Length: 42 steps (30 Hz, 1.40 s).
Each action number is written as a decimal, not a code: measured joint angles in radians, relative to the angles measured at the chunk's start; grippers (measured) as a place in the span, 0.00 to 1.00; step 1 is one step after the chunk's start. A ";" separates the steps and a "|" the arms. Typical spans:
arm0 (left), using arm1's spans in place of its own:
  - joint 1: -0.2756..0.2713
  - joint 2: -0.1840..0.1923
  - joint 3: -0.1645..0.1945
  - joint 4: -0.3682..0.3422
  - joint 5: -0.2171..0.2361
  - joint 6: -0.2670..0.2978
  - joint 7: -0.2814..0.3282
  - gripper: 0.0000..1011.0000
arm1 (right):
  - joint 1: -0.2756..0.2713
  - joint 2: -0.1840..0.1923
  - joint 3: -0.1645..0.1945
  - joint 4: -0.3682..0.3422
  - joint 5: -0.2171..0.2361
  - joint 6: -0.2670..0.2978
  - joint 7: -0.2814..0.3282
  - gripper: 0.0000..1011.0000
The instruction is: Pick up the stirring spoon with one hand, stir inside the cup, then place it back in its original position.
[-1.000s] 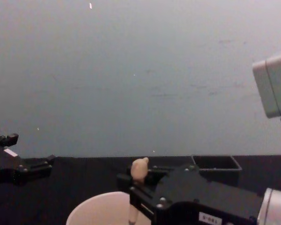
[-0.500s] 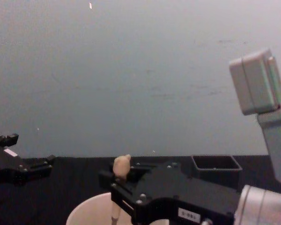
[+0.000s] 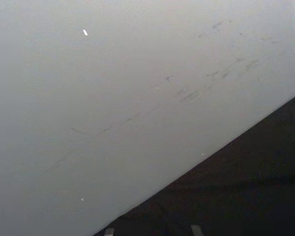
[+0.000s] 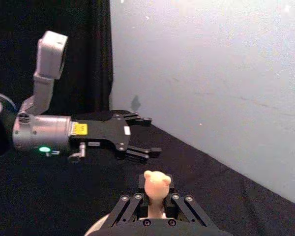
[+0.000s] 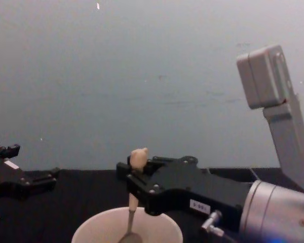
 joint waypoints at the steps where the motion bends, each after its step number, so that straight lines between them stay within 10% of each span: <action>1: 0.000 0.000 0.000 0.000 0.000 0.000 0.000 0.99 | 0.000 0.000 0.002 0.001 -0.001 0.000 -0.001 0.17; 42: 0.000 0.000 0.000 0.000 0.000 0.000 0.000 0.99 | -0.043 0.048 0.087 -0.150 0.060 0.004 -0.007 0.17</action>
